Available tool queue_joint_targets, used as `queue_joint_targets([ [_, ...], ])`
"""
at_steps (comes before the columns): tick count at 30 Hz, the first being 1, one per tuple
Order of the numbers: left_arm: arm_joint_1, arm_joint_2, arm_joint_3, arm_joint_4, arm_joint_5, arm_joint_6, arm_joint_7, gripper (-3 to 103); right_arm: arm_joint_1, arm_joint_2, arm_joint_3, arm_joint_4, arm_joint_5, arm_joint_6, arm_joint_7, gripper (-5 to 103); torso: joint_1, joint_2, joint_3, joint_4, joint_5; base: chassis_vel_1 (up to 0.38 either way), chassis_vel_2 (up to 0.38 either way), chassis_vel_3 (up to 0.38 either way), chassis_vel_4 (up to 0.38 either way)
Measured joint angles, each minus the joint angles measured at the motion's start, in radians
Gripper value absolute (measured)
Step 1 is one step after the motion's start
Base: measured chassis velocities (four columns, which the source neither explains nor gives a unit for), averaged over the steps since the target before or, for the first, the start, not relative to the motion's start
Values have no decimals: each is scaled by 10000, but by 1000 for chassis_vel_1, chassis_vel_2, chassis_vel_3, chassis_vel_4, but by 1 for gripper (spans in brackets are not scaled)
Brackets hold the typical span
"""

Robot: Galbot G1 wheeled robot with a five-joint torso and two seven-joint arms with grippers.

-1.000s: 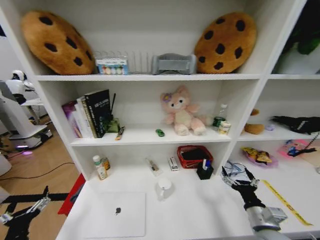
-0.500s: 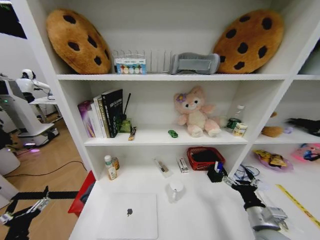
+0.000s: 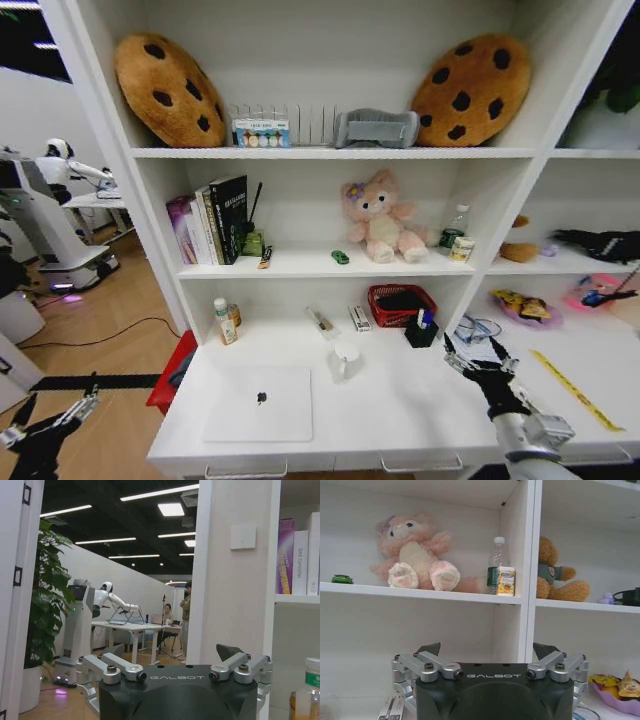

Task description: Organize the objects on the table.

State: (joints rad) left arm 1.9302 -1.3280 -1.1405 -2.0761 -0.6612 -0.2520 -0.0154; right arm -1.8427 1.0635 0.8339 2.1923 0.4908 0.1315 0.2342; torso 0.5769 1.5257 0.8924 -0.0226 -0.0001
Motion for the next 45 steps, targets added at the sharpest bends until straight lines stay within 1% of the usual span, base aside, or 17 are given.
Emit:
queue_joint_targets([
  [12,0,0,-1,-1,0,0,1,100,-1,0,-1,0,0,0,0,100,0,1,0,0,-1,298,-295,-314,304],
  [13,1,0,-1,-1,0,0,1,100,-3,0,0,0,0,0,1,100,-4,2,-2,-1,3,367,-354,-361,348],
  [16,0,0,0,0,0,0,3,100,-2,0,-1,-1,0,0,0,100,0,0,0,0,-4,370,-361,-395,357],
  [17,1,0,-1,-2,0,0,1,100,-3,1,-1,-1,0,0,0,100,-6,4,-3,-2,6,367,-342,-334,333],
  [18,1,0,-1,-2,0,0,1,100,-3,1,-1,-1,0,0,0,100,-6,4,-3,-2,6,367,-342,-334,333],
  [20,0,0,0,0,0,0,4,100,-2,0,0,-1,0,0,1,100,0,0,1,0,-6,359,-359,-344,355],
  [21,0,0,0,0,0,0,4,100,-2,0,0,-1,0,0,1,100,0,0,1,0,-6,359,-364,-354,376],
  [23,1,0,-2,-1,0,-1,-3,100,-4,1,0,-1,0,0,1,100,-4,3,-2,-1,3,357,-356,-354,336],
  [28,1,0,-1,0,0,-1,-3,100,-2,1,0,1,0,1,0,100,-3,2,-2,0,-3,356,-355,-354,343],
  [30,2,0,0,-1,0,0,1,100,-4,0,-1,0,0,0,0,100,-3,1,-1,-3,7,337,-302,-325,317],
  [32,3,0,-1,0,0,0,-3,100,-4,1,0,0,0,0,1,100,-5,2,-2,0,4,223,-235,-296,257],
  [33,5,0,-3,0,0,0,-5,100,0,0,-1,1,0,0,0,100,-7,4,-3,8,-3,223,-61,-221,257],
  [39,0,0,3,-1,0,0,0,100,-4,1,0,0,0,0,3,100,-5,2,-1,-7,0,36,-42,-120,70],
  [40,-1,1,3,-2,0,0,3,100,-4,1,0,0,0,0,4,100,-2,0,-1,-8,7,-87,-77,58,-14],
  [42,-2,1,3,-1,0,0,3,100,-2,1,0,0,0,0,4,100,0,-1,0,-5,5,-87,-3,58,-14],
  [43,-2,1,3,-1,0,0,2,100,0,1,0,0,0,0,3,100,7,-3,3,-3,-2,-76,40,112,-26],
  [45,-2,1,3,-1,0,0,2,100,2,1,0,0,0,0,2,100,9,-5,3,0,-2,-7,40,112,-38],
])
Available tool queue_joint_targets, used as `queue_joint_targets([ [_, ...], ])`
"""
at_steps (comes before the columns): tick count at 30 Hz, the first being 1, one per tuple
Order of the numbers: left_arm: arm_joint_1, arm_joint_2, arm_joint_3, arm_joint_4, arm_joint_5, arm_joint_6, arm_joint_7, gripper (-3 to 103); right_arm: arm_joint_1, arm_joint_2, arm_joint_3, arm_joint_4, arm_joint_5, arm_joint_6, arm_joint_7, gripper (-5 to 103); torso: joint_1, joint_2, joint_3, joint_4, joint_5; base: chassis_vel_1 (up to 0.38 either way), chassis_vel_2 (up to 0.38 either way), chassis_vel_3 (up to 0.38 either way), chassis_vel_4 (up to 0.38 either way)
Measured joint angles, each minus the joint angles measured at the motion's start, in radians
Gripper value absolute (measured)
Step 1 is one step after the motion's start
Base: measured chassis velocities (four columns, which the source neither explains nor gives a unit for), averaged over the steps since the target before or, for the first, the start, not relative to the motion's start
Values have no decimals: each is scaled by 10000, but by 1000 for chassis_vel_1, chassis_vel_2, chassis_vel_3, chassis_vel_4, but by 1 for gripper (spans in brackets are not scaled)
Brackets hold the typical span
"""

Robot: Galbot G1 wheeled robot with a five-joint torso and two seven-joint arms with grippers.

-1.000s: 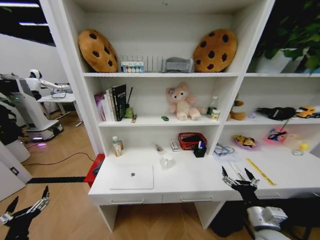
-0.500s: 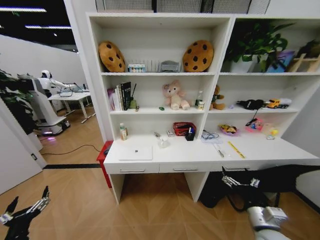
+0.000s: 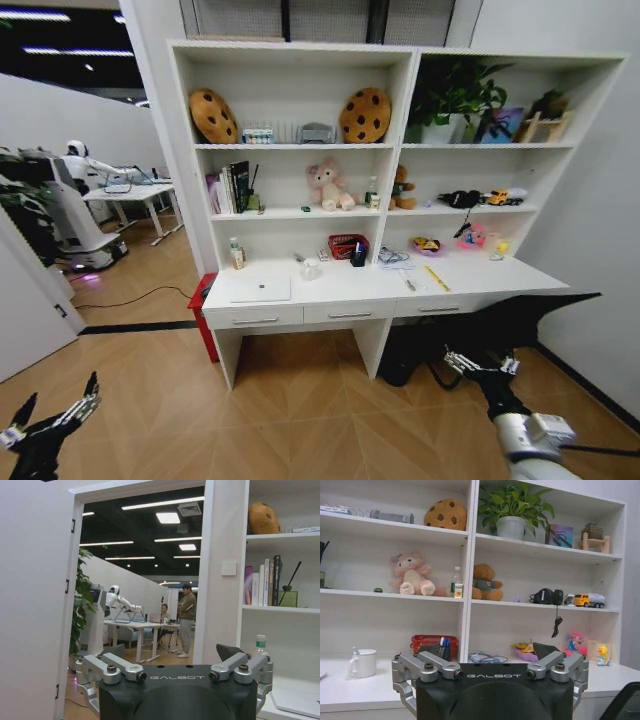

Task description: Organize the objects on the table.

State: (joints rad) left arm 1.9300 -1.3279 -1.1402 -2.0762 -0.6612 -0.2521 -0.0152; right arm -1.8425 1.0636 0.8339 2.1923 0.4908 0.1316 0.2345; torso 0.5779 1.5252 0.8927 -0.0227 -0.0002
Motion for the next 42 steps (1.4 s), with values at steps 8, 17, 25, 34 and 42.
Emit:
queue_joint_targets([
  [8,3,0,-2,0,0,0,-3,100,-2,0,0,0,0,0,-1,100,-10,4,-4,-2,1,-1,29,38,-15],
  [17,3,0,-3,0,0,0,-3,100,-1,0,0,0,0,0,-1,100,-10,5,-3,0,3,0,0,0,0],
  [25,4,0,-3,0,1,0,-3,100,-2,0,0,0,0,0,-2,100,-10,5,-3,0,2,0,0,0,0],
  [34,3,0,-3,0,0,0,-3,100,-1,0,0,0,0,0,-2,100,-10,5,-3,1,2,0,0,0,0],
  [42,3,0,-3,0,0,0,-2,100,-1,-1,0,0,0,0,-2,100,-10,5,-3,0,2,0,0,0,0],
])
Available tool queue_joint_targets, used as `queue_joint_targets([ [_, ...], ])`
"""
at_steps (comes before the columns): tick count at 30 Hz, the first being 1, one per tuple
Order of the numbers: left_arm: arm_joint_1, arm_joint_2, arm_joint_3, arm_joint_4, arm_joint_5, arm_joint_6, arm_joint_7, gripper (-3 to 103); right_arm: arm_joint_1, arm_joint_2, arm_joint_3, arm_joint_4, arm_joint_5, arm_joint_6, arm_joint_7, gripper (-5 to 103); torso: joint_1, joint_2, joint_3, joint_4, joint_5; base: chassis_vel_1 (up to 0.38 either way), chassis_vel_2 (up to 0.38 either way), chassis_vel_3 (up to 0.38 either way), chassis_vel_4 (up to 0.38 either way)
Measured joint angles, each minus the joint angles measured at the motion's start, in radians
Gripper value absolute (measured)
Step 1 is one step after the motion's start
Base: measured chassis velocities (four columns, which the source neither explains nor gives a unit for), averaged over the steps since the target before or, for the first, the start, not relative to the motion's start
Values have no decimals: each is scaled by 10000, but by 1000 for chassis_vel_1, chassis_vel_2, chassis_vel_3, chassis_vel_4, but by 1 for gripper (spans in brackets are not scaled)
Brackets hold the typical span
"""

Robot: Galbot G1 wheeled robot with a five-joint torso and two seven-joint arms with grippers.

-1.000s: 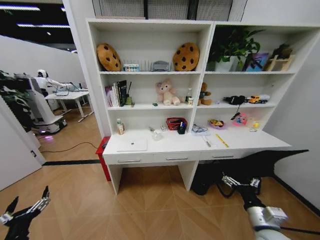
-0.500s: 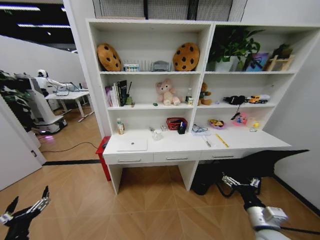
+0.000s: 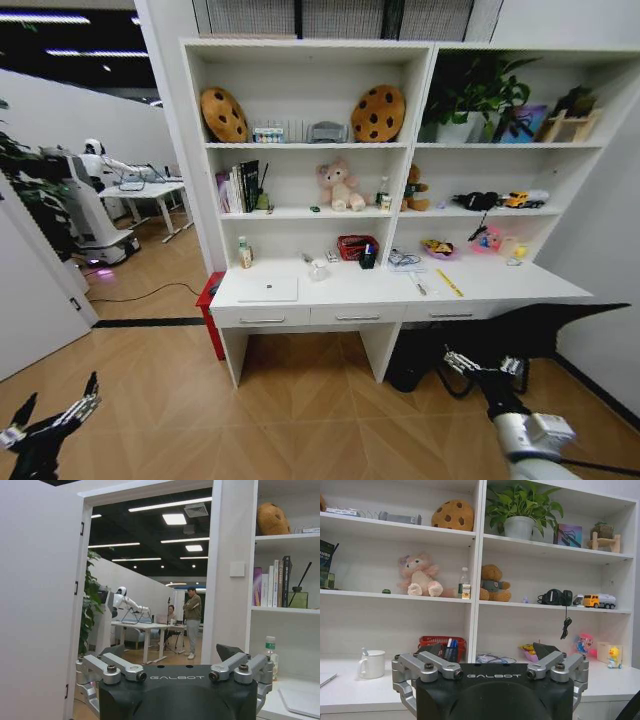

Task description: Organize the objects on the table.

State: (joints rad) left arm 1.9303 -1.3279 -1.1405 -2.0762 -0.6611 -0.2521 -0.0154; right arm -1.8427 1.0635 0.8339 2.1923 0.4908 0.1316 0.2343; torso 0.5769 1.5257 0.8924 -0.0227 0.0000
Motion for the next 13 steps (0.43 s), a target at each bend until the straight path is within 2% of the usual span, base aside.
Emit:
queue_joint_targets([
  [13,0,0,0,0,0,0,0,100,0,0,0,0,0,0,0,100,0,-1,0,0,0,0,0,0,0],
])
